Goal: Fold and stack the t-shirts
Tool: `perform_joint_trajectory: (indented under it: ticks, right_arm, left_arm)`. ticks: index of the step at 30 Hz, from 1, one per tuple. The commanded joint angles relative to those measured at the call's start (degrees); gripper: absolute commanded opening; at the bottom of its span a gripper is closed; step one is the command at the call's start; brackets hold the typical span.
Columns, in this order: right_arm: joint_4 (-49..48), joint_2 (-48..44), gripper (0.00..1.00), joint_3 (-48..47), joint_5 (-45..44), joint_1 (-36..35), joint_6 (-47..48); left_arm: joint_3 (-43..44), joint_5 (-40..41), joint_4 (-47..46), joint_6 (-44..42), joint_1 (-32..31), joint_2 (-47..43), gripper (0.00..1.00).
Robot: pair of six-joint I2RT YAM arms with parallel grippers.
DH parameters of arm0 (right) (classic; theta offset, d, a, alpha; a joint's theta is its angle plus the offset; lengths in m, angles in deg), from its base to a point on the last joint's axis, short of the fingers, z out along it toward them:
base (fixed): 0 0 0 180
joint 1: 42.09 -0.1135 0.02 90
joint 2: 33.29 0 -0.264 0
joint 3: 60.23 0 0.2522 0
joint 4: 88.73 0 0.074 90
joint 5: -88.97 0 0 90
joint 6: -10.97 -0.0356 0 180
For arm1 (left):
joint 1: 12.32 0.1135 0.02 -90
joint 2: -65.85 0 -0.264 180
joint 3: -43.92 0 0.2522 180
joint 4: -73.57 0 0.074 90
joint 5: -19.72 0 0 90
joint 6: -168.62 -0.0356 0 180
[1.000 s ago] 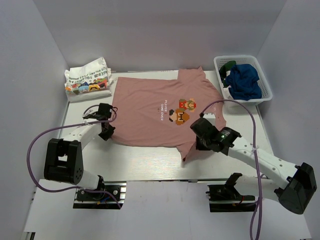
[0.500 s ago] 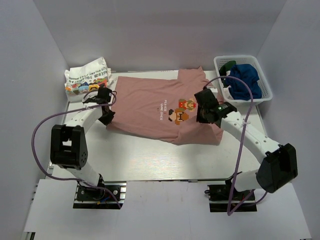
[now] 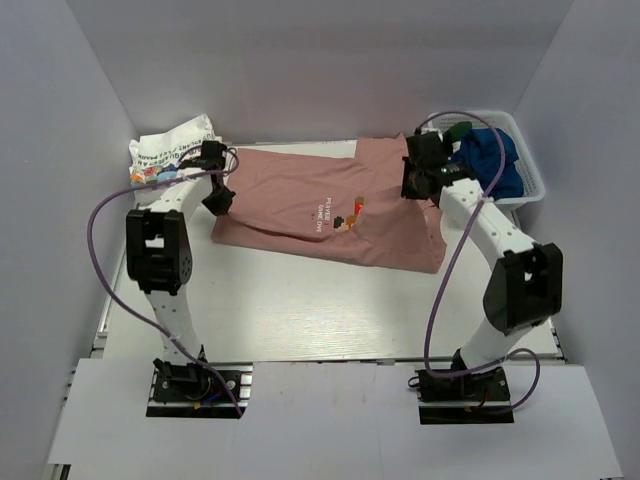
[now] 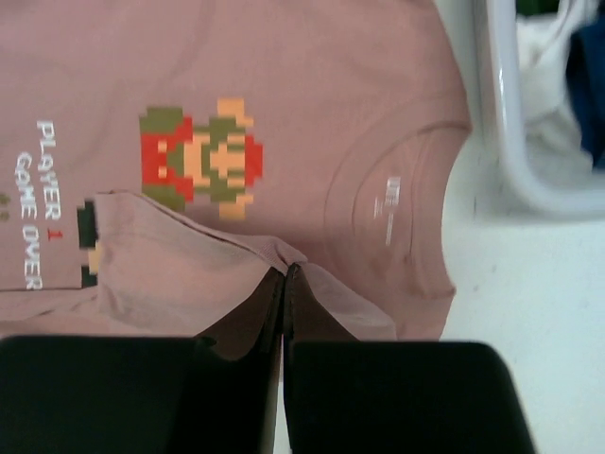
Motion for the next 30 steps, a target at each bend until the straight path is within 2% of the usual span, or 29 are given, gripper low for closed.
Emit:
perform_joint_trajectory:
  ticks: [1, 4, 5, 6, 7, 9, 10, 11, 12, 13, 16, 18, 21, 23, 24, 26, 27, 30]
  right_arm:
    - [-2.7, 5.3, 0.00, -5.8, 1.7, 3.0, 5.1]
    - [-3.8, 9.8, 0.00, -11.8, 3.7, 5.1, 9.9]
    - [-3.6, 11.0, 0.00, -13.3, 7.5, 5.4, 11.2]
    - [-2.2, 13.8, 0.00, -15.0, 8.1, 5.6, 11.9]
    - [-0.8, 17.0, 0.00, -18.2, 8.0, 6.4, 12.7]
    - [2.9, 21.9, 0.00, -25.1, 7.8, 7.3, 12.8]
    - [4.0, 24.4, 0.00, -26.8, 7.4, 7.5, 12.9]
    - [5.1, 27.1, 0.31, -31.4, 7.0, 7.6, 12.5]
    - [6.6, 28.1, 0.68, -32.4, 7.0, 7.7, 12.7]
    - [7.5, 28.8, 0.90, -33.1, 6.4, 7.7, 12.6]
    - [8.3, 28.4, 0.90, -33.7, 10.1, 7.7, 11.8]
    - [6.9, 25.4, 0.90, -28.5, 12.1, 7.1, 11.4]
    - [2.8, 16.8, 0.90, -17.9, 20.6, 6.7, 9.5]
    - [0.0, 14.2, 0.90, -11.1, 22.6, 6.3, 8.0]
    - [-1.2, 10.9, 0.90, -4.5, 23.3, 6.0, 7.5]
    - [-3.8, 9.2, 0.90, -0.6, 24.9, 5.8, 6.0]
    - [-4.1, 8.3, 0.90, 3.5, 25.1, 5.7, 4.8]
    - [-6.2, 8.6, 0.90, 7.1, 25.3, 6.1, 3.0]
  left_arm:
    - [7.5, 0.4, 4.0, -1.8, 1.3, 2.8, 0.00]
    - [13.0, -0.6, 4.5, -2.5, 2.6, 7.6, 0.00]
    - [14.8, -2.1, 4.5, -3.2, 3.1, 9.0, 0.01]
    - [16.8, -2.9, 5.1, -4.1, 3.1, 12.1, 0.12]
    - [20.4, -3.6, 5.1, -5.6, 3.1, 13.3, 0.45]
    - [23.5, -4.7, 5.1, -7.6, 3.1, 15.4, 0.71]
    - [25.9, -4.7, 5.1, -8.2, 3.1, 16.2, 1.00]
    - [26.5, -5.2, 5.1, -10.0, 3.1, 16.2, 1.00]
    - [27.2, -5.2, 5.1, -10.0, 3.1, 16.2, 1.00]
    - [27.2, -5.2, 4.6, -10.9, 3.1, 16.2, 1.00]
    - [22.1, -4.7, 1.0, -13.9, 2.5, 11.0, 1.00]
    - [16.5, -4.7, -1.3, -15.5, 1.9, 6.3, 1.00]
    - [11.9, -13.7, -3.8, -15.5, 1.9, 2.6, 1.00]
    - [9.1, -15.4, -6.2, -15.5, 1.2, 1.8, 1.00]
    - [8.1, -16.5, -7.2, -15.5, 0.5, 1.8, 1.00]
    - [6.9, -18.9, -7.7, -15.5, 0.5, 2.4, 1.00]
    - [6.9, -18.9, -7.7, -15.5, -0.2, 3.0, 1.00]
    - [5.7, -17.7, -8.4, -15.5, -0.7, 5.7, 1.00]
